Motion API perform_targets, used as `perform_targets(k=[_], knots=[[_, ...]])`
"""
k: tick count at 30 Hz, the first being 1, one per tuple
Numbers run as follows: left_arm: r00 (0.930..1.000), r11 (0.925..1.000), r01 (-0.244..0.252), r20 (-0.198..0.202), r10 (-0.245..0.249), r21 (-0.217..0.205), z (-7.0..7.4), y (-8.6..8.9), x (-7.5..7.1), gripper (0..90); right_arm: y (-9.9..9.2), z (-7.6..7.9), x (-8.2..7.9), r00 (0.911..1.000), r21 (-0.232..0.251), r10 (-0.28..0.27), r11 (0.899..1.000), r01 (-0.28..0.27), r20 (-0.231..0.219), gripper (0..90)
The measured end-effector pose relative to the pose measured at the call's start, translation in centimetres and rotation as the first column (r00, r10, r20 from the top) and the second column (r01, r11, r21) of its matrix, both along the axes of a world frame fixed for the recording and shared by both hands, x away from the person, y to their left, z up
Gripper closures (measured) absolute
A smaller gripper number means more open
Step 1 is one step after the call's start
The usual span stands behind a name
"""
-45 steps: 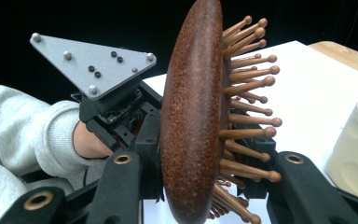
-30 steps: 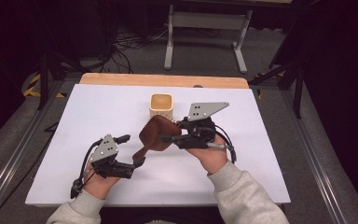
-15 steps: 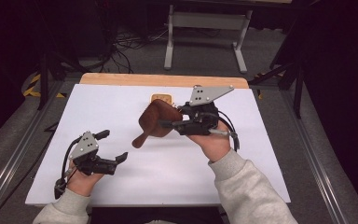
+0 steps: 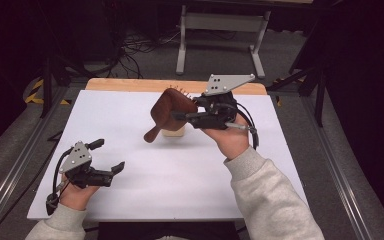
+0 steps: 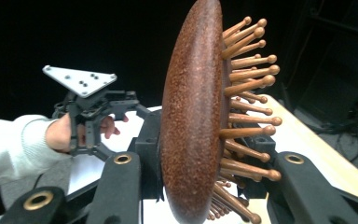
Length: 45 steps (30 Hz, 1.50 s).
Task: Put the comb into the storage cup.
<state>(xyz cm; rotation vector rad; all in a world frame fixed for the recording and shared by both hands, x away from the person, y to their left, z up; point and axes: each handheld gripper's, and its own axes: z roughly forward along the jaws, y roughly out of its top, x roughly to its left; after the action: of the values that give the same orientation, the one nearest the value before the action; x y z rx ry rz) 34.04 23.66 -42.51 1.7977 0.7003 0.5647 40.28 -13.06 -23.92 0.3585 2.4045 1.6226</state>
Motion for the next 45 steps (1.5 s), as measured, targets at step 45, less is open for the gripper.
perform_targets(k=[45], knots=[[0.9978, 0.9980, -0.064, -0.015, 0.064, 0.002, -0.9, 3.3, 0.3, 0.3, -3.0, 1.0, 6.3, 0.9590, 0.015, -0.281, 0.960, 0.280, 0.037, 60.1]])
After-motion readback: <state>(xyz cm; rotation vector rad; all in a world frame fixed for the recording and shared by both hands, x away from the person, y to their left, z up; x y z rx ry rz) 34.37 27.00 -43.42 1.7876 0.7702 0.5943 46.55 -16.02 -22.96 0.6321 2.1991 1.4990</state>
